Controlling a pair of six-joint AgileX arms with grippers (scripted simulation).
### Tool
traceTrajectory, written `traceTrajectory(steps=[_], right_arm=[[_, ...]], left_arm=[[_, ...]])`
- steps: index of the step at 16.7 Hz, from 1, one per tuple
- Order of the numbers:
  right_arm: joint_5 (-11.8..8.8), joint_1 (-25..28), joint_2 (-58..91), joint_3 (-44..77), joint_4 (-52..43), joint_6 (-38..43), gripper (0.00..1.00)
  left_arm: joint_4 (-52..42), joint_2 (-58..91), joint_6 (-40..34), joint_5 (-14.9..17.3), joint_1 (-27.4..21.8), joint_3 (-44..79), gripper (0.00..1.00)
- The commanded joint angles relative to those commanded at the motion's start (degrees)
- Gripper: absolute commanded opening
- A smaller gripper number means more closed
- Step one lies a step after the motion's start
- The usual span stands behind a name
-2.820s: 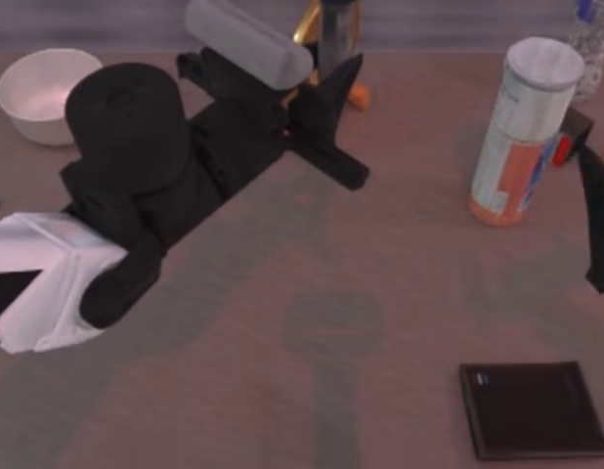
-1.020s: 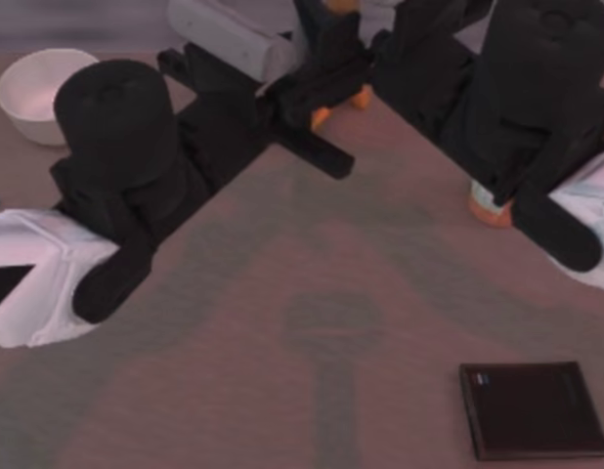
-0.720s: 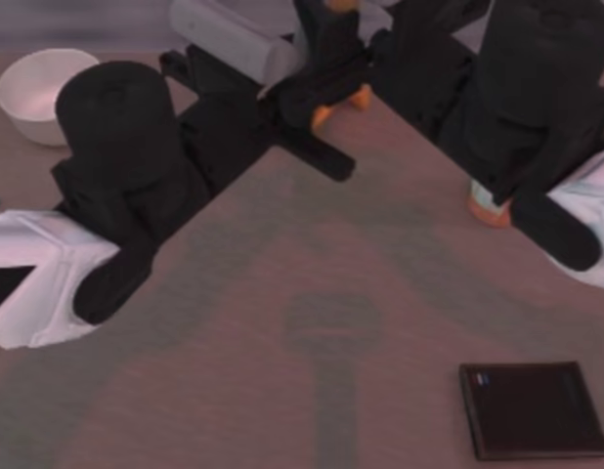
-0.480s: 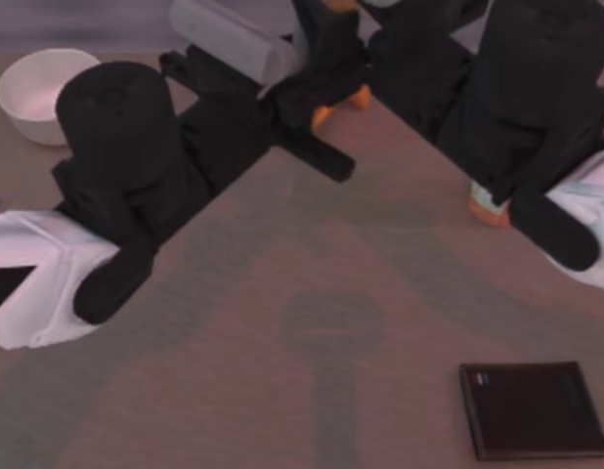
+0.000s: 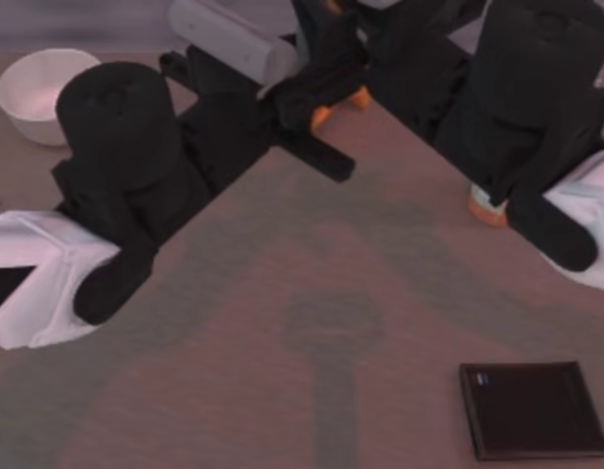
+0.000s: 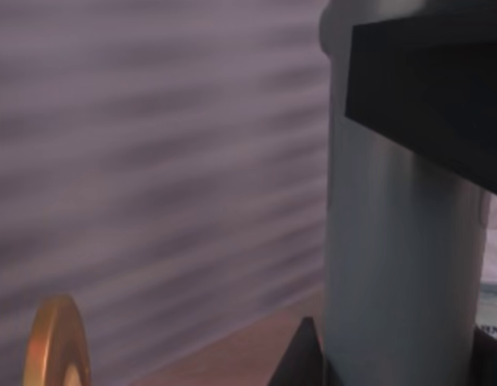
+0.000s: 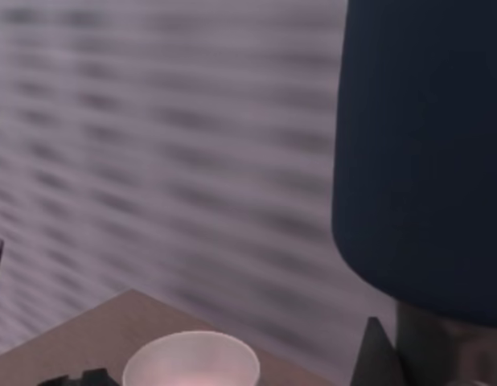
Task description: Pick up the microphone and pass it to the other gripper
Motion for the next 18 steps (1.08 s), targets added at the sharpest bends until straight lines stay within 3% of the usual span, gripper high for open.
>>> traceTrajectory(steps=[6, 18], right_arm=[[0.00, 0.00, 0.00, 0.00, 0.00, 0.00, 0.00], [0.00, 0.00, 0.00, 0.00, 0.00, 0.00, 0.00]], left_arm=[[0.00, 0.00, 0.00, 0.00, 0.00, 0.00, 0.00], [0.00, 0.00, 0.00, 0.00, 0.00, 0.00, 0.90]])
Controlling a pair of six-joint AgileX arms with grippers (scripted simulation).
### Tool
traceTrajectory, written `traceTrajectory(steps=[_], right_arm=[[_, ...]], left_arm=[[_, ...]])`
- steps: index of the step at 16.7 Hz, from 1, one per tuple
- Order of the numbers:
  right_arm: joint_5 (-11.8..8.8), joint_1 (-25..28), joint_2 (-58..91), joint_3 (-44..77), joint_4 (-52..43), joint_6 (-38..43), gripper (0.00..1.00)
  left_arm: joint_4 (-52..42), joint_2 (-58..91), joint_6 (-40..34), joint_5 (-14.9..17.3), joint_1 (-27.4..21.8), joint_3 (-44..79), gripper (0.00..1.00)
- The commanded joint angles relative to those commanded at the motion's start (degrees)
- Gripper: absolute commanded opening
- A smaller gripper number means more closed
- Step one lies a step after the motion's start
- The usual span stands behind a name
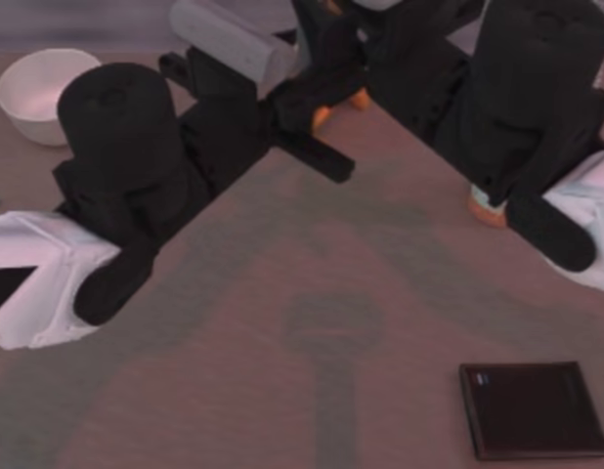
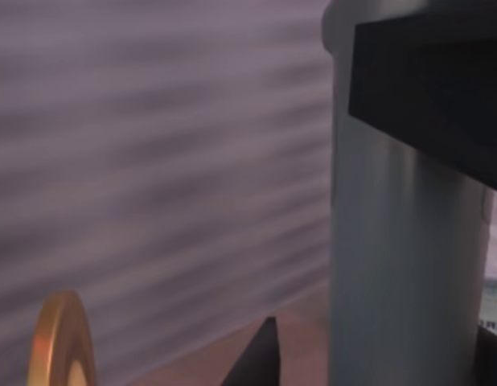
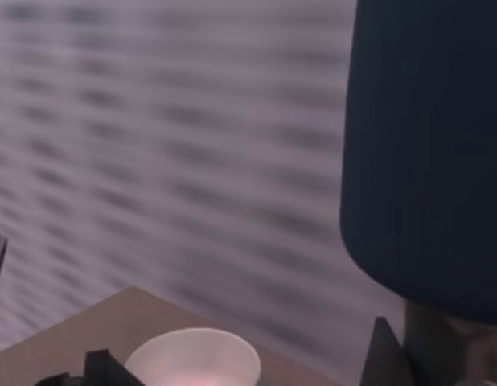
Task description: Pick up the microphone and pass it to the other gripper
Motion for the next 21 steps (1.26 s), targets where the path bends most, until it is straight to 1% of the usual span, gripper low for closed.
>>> traceTrajectory(steps=[1, 2, 9, 10, 11, 13, 18, 19, 21], right_arm=[[0.00, 0.00, 0.00, 0.00, 0.00, 0.00, 0.00], [0.00, 0.00, 0.00, 0.00, 0.00, 0.00, 0.00], [0.00, 0.00, 0.00, 0.00, 0.00, 0.00, 0.00], [0.71, -0.11, -0.71, 0.42, 0.04, -0.59, 0.00], [0.61, -0.21, -0.81, 0.31, 0.03, -0.59, 0.00], [-0.44, -1.20, -1.79, -0.77, -0.07, -0.54, 0.00], [-5.33, -5.31, -6.30, -5.01, 0.01, -0.35, 0.00], [-5.97, -6.01, -6.93, -5.64, 0.02, -0.32, 0.00], [-6.39, -6.54, -7.38, -6.10, 0.02, -0.30, 0.00]], left_arm=[[0.00, 0.00, 0.00, 0.00, 0.00, 0.00, 0.98], [0.00, 0.00, 0.00, 0.00, 0.00, 0.00, 1.00], [0.00, 0.00, 0.00, 0.00, 0.00, 0.00, 1.00], [-0.06, 0.52, 1.03, -1.96, 1.63, -0.57, 1.00], [-0.12, 0.33, 1.04, -1.94, 1.68, -0.75, 1.00], [-0.59, -1.85, 1.12, -1.80, 2.31, -2.85, 1.00], [-2.26, -13.70, 1.00, -0.66, 4.36, -12.47, 1.00], [-2.42, -15.08, 0.97, -0.44, 4.59, -13.80, 1.00], [-2.51, -16.04, 0.96, -0.25, 4.75, -14.69, 1.00]])
